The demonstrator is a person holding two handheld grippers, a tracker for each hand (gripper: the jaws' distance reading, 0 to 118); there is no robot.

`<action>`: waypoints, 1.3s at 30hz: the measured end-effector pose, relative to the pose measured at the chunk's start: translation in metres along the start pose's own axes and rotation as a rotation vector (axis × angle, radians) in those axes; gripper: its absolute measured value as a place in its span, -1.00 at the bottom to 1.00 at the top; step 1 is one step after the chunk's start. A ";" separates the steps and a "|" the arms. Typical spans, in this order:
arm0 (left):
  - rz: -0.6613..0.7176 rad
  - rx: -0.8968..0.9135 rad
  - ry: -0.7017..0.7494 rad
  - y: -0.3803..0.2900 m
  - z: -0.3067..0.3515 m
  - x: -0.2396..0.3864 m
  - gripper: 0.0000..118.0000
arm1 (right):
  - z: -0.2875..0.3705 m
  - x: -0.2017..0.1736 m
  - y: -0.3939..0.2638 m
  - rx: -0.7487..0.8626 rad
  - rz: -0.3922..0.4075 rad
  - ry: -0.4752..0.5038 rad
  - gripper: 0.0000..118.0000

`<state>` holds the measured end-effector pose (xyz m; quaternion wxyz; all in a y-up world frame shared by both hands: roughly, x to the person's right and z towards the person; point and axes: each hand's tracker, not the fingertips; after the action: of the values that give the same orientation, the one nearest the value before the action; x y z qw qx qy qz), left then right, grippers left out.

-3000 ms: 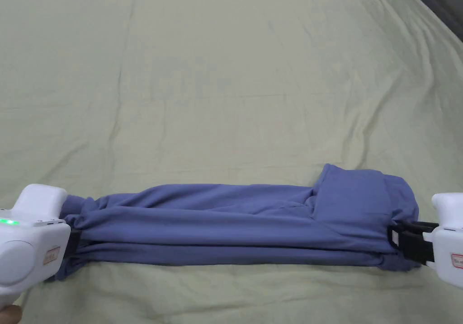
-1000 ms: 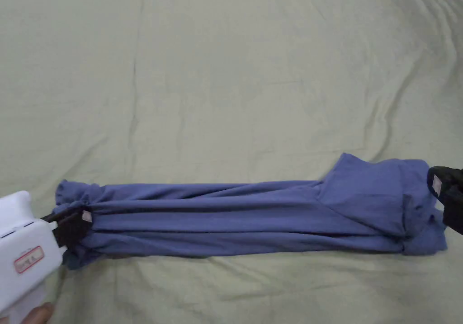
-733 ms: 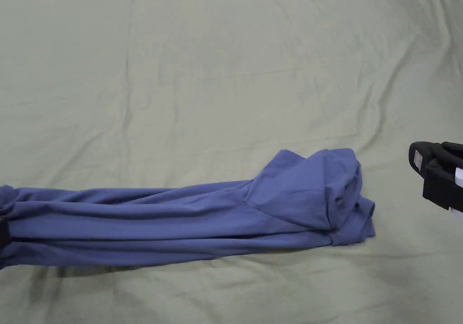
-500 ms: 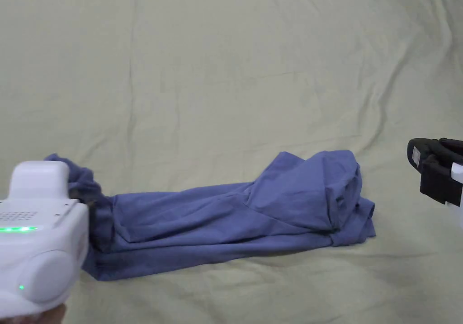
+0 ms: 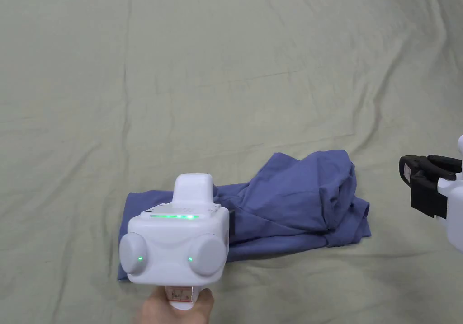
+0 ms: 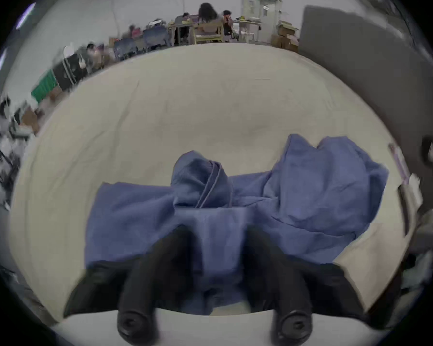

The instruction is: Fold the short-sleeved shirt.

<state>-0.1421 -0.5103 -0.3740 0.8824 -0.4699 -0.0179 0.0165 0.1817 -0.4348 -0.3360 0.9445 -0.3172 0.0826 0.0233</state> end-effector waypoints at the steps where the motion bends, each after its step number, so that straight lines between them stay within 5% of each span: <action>1: 0.065 -0.021 -0.085 0.000 0.004 -0.011 0.42 | -0.002 -0.002 -0.001 -0.004 -0.003 0.004 -0.95; 3: 0.133 -0.006 -0.166 -0.002 0.028 -0.023 0.44 | -0.004 -0.007 -0.001 -0.008 -0.002 0.014 -0.95; 9: 0.051 0.248 0.051 -0.004 0.133 -0.066 0.41 | -0.013 -0.025 0.005 -0.013 0.022 0.048 -0.95; 10: 0.050 0.268 0.102 -0.005 0.140 -0.071 0.15 | -0.013 -0.027 0.006 -0.010 0.021 0.055 -0.95; 11: 0.045 0.290 0.133 -0.008 0.134 -0.077 -0.66 | -0.012 -0.030 0.006 -0.008 0.020 0.059 -0.95; 12: 0.042 0.261 0.144 -0.006 0.126 -0.081 -0.96 | -0.013 -0.031 0.006 -0.007 0.020 0.063 -0.95; 13: 0.055 0.209 0.131 -0.004 0.109 -0.084 -1.00 | -0.013 -0.033 0.006 -0.007 0.021 0.066 -0.95; 23: 0.005 0.044 -0.094 0.007 -0.016 -0.004 -1.00 | -0.022 -0.034 0.000 -0.049 0.032 0.036 -0.95; 32: -0.038 0.104 -0.265 0.006 0.016 0.055 -1.00 | -0.026 -0.033 -0.003 -0.068 0.023 0.034 -0.95; 38: -0.035 0.227 -0.232 0.014 0.073 0.008 -1.00 | -0.014 -0.040 0.006 -0.041 0.035 0.049 -0.95; 39: -0.020 0.257 -0.212 0.014 0.081 -0.009 -0.58 | -0.012 -0.041 0.007 -0.038 0.036 0.053 -0.95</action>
<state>-0.1551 -0.4360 -0.3405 0.9286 -0.3485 -0.1133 0.0591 0.1393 -0.4361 -0.3425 0.9351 -0.3343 0.1126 0.0335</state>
